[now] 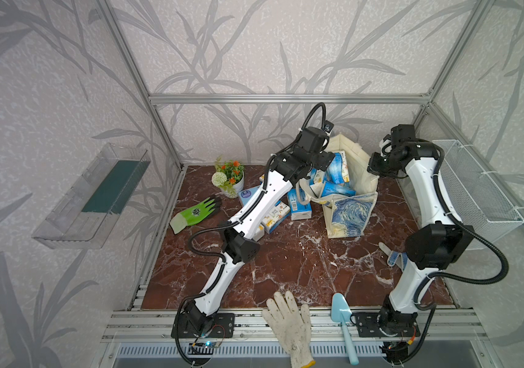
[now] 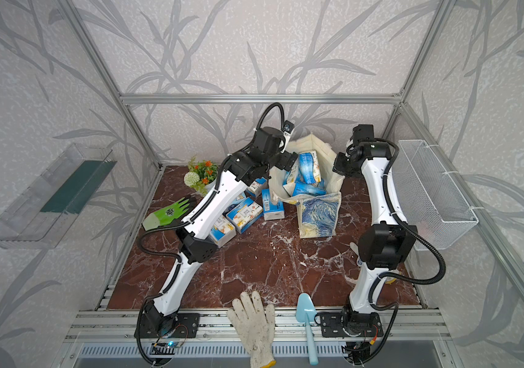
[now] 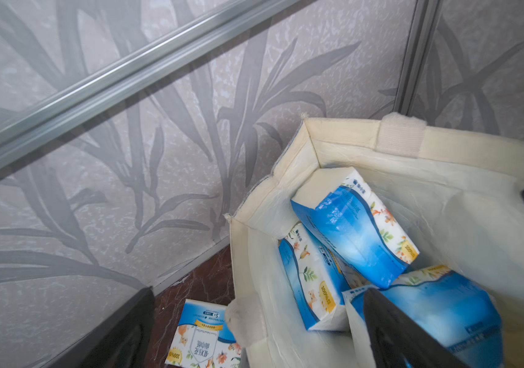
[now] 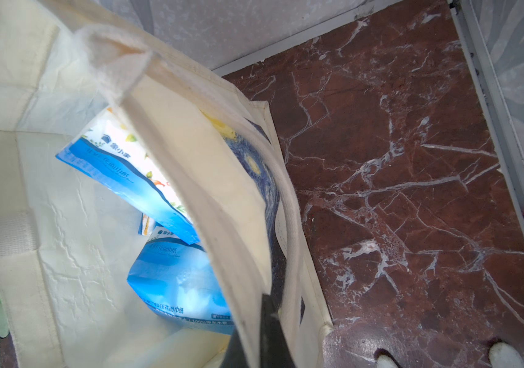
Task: Put tissues into the canvas bag
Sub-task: Place the pack of facial tissues in the canvas bag, then pick up the pack of facial tissues from the center of the board.
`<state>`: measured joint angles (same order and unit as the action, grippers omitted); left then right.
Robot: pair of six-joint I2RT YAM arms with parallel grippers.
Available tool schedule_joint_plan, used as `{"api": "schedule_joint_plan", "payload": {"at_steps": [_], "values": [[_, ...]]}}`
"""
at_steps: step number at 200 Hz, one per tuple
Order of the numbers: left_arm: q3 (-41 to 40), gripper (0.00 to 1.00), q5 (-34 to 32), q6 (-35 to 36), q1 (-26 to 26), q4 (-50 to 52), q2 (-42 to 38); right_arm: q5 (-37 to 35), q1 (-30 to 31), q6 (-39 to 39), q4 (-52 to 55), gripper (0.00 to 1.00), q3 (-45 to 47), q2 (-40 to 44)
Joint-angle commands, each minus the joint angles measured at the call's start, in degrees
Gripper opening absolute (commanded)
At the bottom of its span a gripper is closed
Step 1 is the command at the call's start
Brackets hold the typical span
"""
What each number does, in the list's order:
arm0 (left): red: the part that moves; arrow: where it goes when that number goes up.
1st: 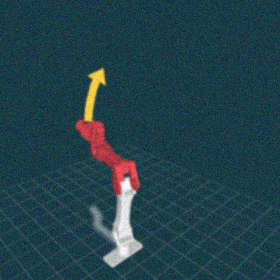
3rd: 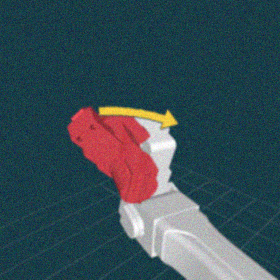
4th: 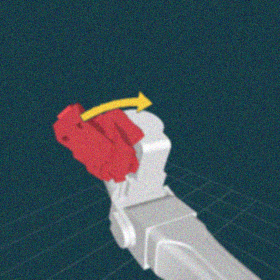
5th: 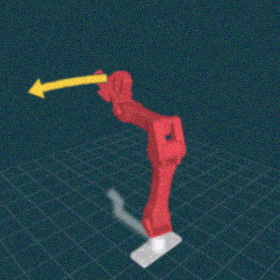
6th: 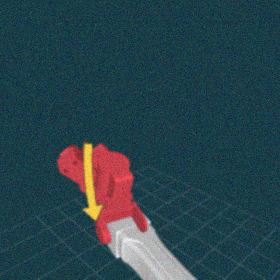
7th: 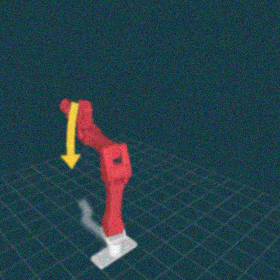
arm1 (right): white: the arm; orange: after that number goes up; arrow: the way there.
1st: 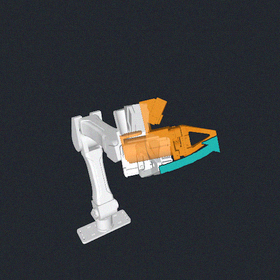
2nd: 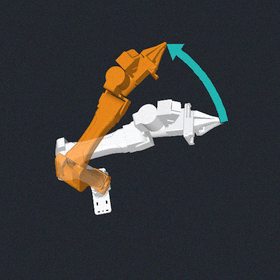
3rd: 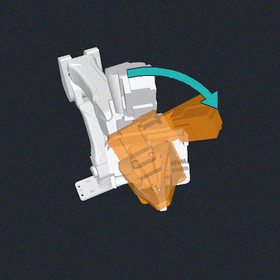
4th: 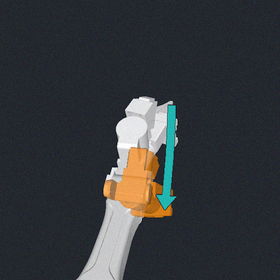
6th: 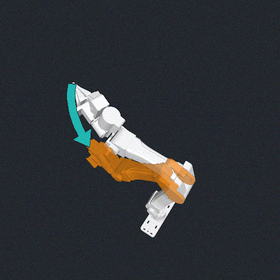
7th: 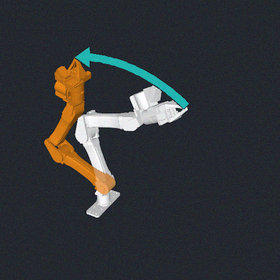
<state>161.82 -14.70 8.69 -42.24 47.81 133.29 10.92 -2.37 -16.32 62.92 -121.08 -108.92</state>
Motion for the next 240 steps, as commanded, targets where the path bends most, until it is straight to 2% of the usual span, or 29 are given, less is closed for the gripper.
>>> {"api": "schedule_joint_plan", "payload": {"at_steps": [1,11,30,47,78,106,124,175,217,240], "values": [[-2.2,0.99,2.3,-0.6,2.2,12.1,-5.3,1.2,0.2,-0.2,1.4,0.0,-3.2,-1.7],[-5.0,0.99,4.5,-2.8,4.5,15.8,-7.6,1.0,0.2,-0.3,1.6,0.0,-3.9,-2.3],[-12.5,0.98,13.8,-5.6,10.4,21.4,-12.9,0.7,0.2,-0.5,2.5,0.0,-5.0,-3.6],[-22.1,0.98,18.1,-3.6,14.2,23.2,-18.1,0.2,0.2,-0.7,2.6,0.0,-4.7,-4.1],[-41.8,0.99,14.5,3.6,15.3,21.7,-26.2,-1.0,0.2,-0.7,2.7,0.0,-4.1,-4.0],[-58.3,0.99,16.0,9.2,16.3,16.9,-33.0,-2.0,0.2,-0.1,3.7,0.0,-4.3,-3.7],[-66.5,1.0,14.1,13.2,16.4,12.8,-35.8,-2.7,0.2,0.3,4.5,0.0,-4.3,-3.7],[-73.9,0.99,15.4,12.6,16.4,7.7,-34.5,-2.8,0.2,0.5,5.0,0.0,-3.3,-3.3],[-69.4,0.99,23.2,10.4,16.4,5.9,-30.2,-2.7,0.2,0.3,4.8,0.0,-3.2,-2.7],[-65.9,0.99,24.1,8.2,16.3,4.9,-25.5,-2.1,0.2,0.2,4.7,0.0,-2.9,-2.8]]}}
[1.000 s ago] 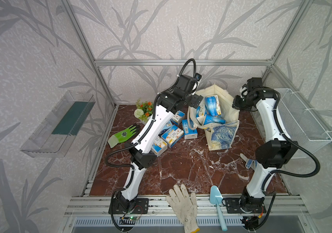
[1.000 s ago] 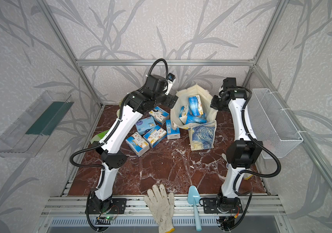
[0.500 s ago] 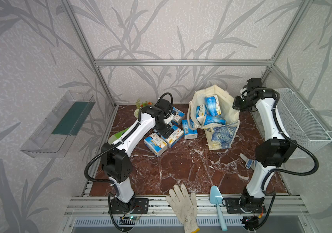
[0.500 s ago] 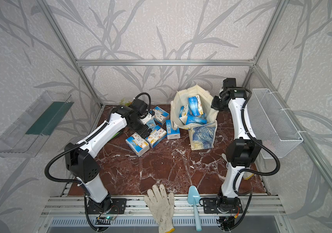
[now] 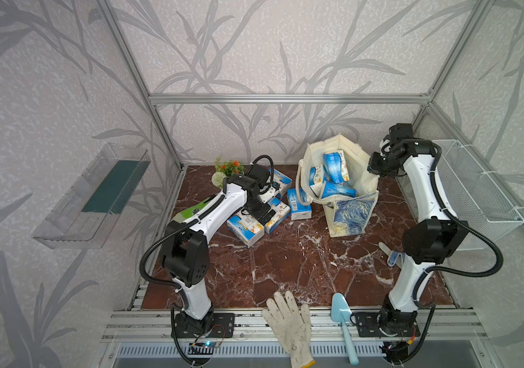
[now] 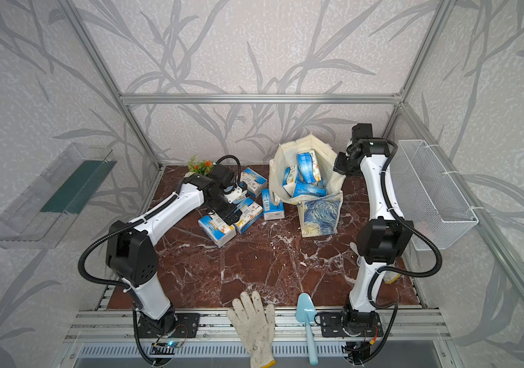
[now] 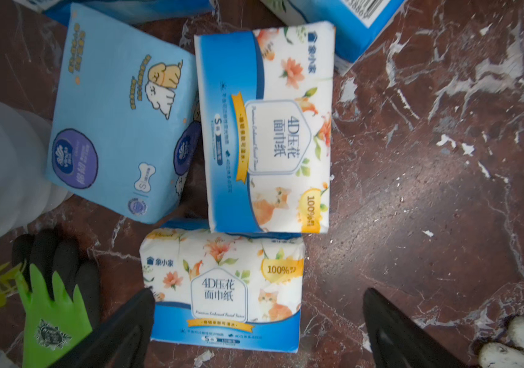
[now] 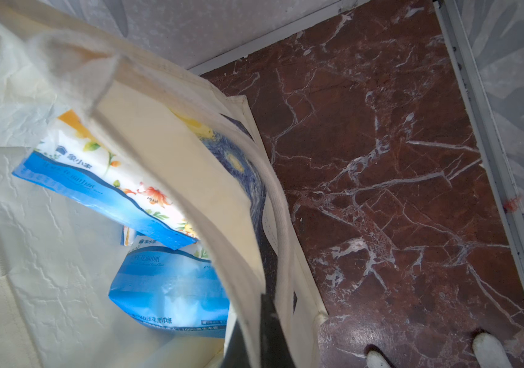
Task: Put tissues into the canvas bag
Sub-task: Pick up the pack of facial tissues from the center of the board.
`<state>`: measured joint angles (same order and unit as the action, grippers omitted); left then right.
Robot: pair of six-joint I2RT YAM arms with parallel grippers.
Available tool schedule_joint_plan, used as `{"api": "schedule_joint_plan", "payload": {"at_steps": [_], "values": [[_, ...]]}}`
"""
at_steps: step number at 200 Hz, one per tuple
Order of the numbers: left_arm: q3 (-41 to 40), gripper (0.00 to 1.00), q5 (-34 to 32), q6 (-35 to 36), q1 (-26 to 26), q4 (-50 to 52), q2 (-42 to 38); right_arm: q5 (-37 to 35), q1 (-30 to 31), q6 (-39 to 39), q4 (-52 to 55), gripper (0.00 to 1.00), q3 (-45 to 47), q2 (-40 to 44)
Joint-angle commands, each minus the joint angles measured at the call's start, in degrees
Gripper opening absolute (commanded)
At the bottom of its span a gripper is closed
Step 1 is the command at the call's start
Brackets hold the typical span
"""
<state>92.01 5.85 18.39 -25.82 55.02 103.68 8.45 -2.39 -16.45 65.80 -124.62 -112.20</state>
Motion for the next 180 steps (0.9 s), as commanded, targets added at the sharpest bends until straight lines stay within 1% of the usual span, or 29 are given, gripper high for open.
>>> {"api": "schedule_joint_plan", "payload": {"at_steps": [1,19,33,49,82,136,170,180], "values": [[4.1,0.99,3.6,-1.6,-0.1,-2.3,4.3,0.4,0.2,0.4,1.8,0.0,0.7,0.5],[5.0,0.99,6.4,-1.5,0.1,-3.2,6.7,0.8,0.2,0.3,1.4,0.0,1.4,0.7],[4.5,0.99,7.2,-2.1,-0.1,-5.3,7.4,1.5,0.2,0.0,0.0,0.0,3.5,1.8],[5.3,0.99,6.0,-3.0,-0.2,-6.4,9.2,1.4,0.2,-0.2,-1.3,0.0,5.3,2.6],[6.1,0.99,1.7,-3.8,-0.2,-8.2,12.3,1.0,0.2,0.4,-0.8,0.0,4.9,2.5],[4.7,0.99,1.4,-1.9,-0.3,-9.2,14.8,1.0,0.2,0.8,0.2,0.0,2.5,1.4],[5.8,0.99,4.0,-0.2,-0.4,-6.3,16.6,1.0,0.2,0.8,0.0,0.0,2.4,1.0],[5.4,0.97,4.4,0.0,-0.6,-5.9,16.9,1.0,0.2,0.8,0.0,0.0,2.4,0.9]]}}
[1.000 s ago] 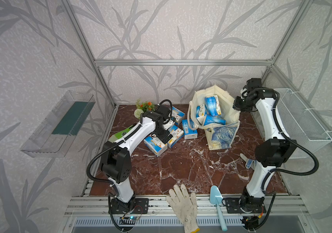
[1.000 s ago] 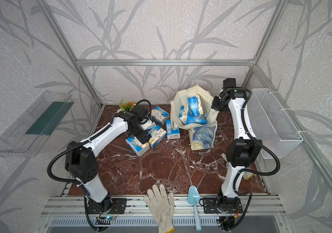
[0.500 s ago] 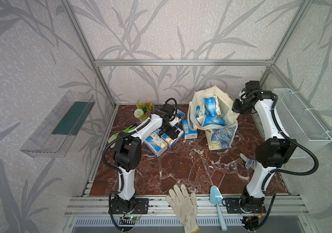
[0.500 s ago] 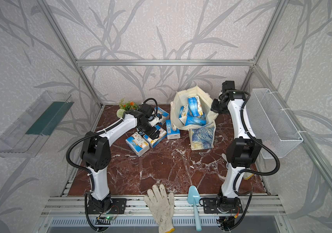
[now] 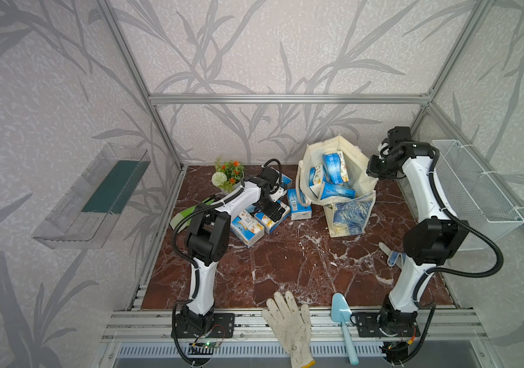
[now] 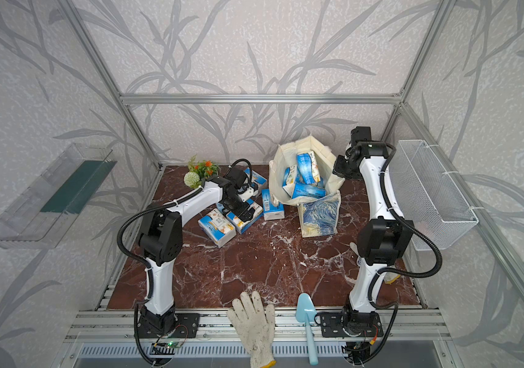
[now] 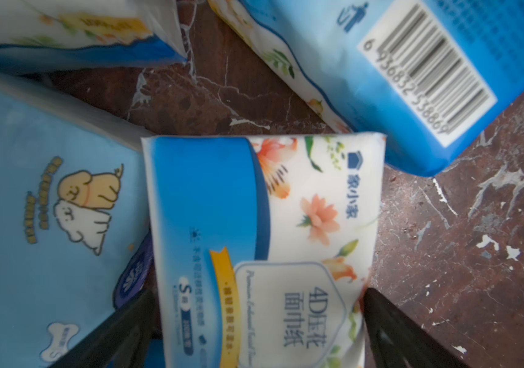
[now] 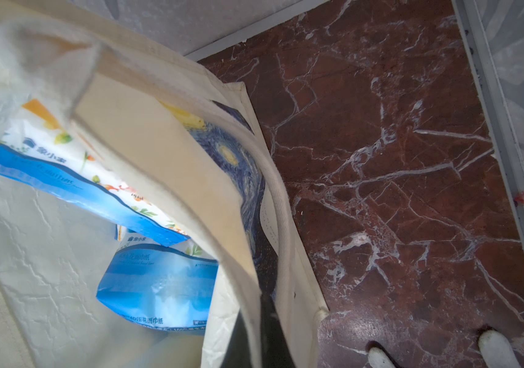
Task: Put tissues into the canvas bag
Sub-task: Pick up the pack of facial tissues from the center of the board.
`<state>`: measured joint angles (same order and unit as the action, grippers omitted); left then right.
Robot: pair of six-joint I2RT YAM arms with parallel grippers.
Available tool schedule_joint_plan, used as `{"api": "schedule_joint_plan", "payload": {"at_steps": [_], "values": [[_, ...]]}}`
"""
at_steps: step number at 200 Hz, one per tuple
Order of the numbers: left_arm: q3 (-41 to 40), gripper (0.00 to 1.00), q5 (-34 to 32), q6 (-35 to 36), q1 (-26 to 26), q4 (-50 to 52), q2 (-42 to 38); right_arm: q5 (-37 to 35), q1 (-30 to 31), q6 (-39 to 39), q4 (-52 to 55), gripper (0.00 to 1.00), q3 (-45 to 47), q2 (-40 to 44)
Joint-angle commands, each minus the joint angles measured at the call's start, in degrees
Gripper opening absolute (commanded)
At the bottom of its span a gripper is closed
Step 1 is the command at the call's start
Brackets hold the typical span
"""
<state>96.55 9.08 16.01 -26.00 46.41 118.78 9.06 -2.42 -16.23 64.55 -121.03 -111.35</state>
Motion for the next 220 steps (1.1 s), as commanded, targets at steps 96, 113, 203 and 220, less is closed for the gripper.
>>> {"api": "schedule_joint_plan", "payload": {"at_steps": [96,113,203,220], "values": [[-2.3,0.73,-4.1,0.4,-1.0,0.4,0.0,0.9,0.2,0.5,0.7,0.0,-1.1,-0.1],[-1.5,0.71,-4.3,-0.3,-1.0,1.9,-1.4,0.8,0.2,0.7,0.9,0.0,-1.2,-0.2],[19.1,0.71,-5.6,-4.1,-1.0,20.1,-9.4,1.3,0.2,0.8,0.6,0.0,-1.2,-0.4],[26.7,0.71,-5.1,-4.9,-1.1,22.3,-8.6,1.4,0.2,0.7,0.6,0.0,-1.2,-0.5]]}}
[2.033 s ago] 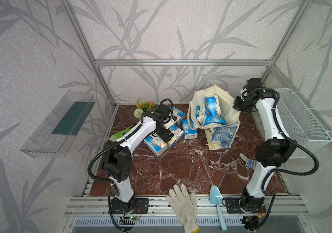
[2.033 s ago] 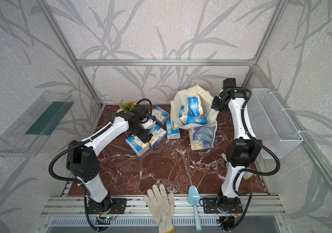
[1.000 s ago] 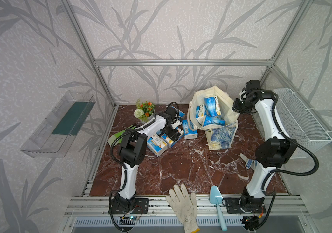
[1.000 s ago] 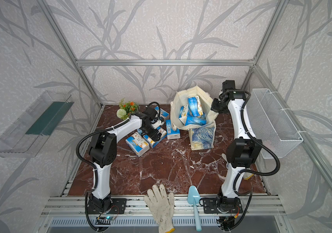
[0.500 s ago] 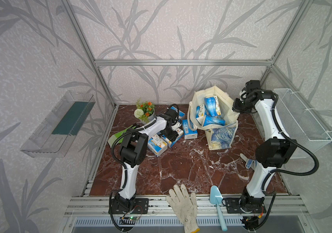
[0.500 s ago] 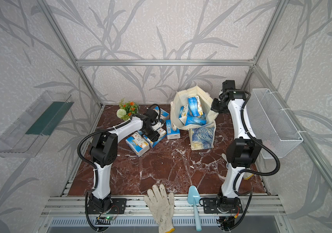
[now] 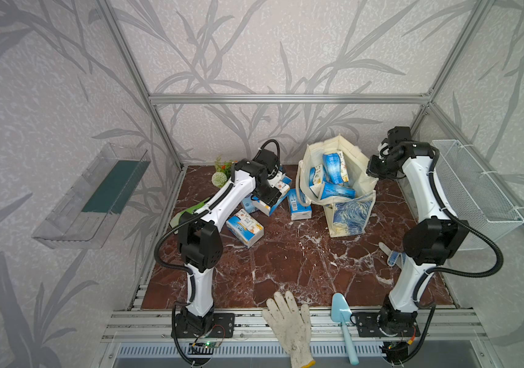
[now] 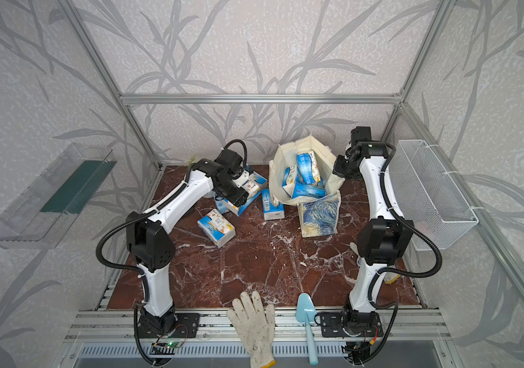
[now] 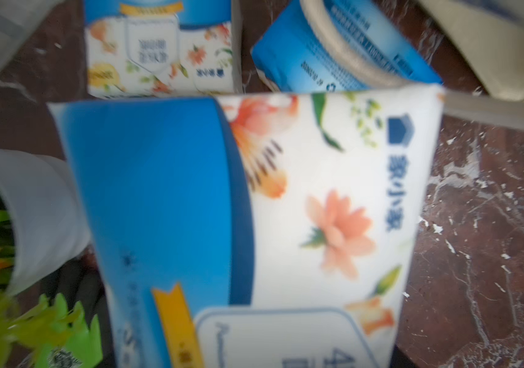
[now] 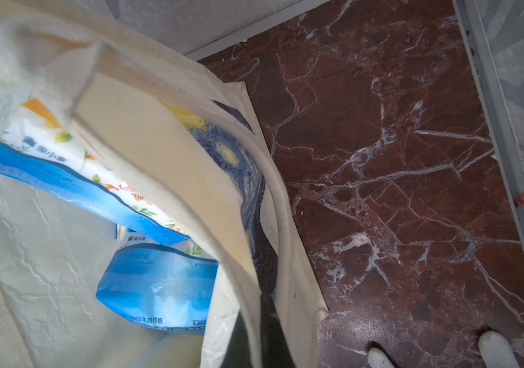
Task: Put tissues into the canvas bag
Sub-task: Pick up the pack of facial tissues from the center of the board, then place the pack of facial tissues in the canvas bag.
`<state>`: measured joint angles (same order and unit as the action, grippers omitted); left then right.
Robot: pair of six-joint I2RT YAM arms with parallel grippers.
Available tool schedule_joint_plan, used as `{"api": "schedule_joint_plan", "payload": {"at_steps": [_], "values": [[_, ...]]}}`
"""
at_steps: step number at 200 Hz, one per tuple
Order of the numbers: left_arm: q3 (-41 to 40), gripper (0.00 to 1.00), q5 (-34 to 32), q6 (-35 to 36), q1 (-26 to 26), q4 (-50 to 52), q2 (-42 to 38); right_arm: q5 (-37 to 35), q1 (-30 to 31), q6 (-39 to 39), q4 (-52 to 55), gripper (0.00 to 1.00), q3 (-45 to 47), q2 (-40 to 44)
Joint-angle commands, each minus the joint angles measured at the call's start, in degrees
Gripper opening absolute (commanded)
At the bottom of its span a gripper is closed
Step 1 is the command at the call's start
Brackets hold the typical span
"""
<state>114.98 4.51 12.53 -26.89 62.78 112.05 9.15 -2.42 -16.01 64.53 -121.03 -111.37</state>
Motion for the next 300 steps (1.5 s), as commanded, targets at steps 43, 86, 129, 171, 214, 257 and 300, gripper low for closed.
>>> {"api": "schedule_joint_plan", "payload": {"at_steps": [43,86,129,171,214,257,300], "values": [[29.1,0.71,5.5,-5.0,-0.8,8.2,3.8,1.3,0.2,0.6,0.6,0.0,-0.8,-0.5],[43.6,0.71,7.9,-9.9,-4.1,3.4,12.5,1.3,0.2,0.5,-0.1,0.0,0.5,-0.8],[41.9,0.71,8.9,-12.8,-9.3,-9.5,17.0,1.7,0.3,0.3,0.6,0.0,-0.3,-1.4],[45.5,0.71,12.3,-19.0,-12.2,-15.9,24.4,1.7,0.4,-0.2,0.9,0.0,-1.0,-1.1],[45.4,0.74,14.3,-20.2,-15.0,-18.6,28.1,1.7,0.7,-0.5,2.6,0.0,-5.0,-2.6],[45.0,1.0,13.1,-19.9,-15.2,-18.3,29.2,1.3,1.3,-0.4,4.3,0.0,-8.6,-4.1],[45.0,0.99,11.5,-17.5,-15.3,-17.3,27.6,1.1,1.8,-0.5,5.3,0.0,-10.9,-5.2]]}}
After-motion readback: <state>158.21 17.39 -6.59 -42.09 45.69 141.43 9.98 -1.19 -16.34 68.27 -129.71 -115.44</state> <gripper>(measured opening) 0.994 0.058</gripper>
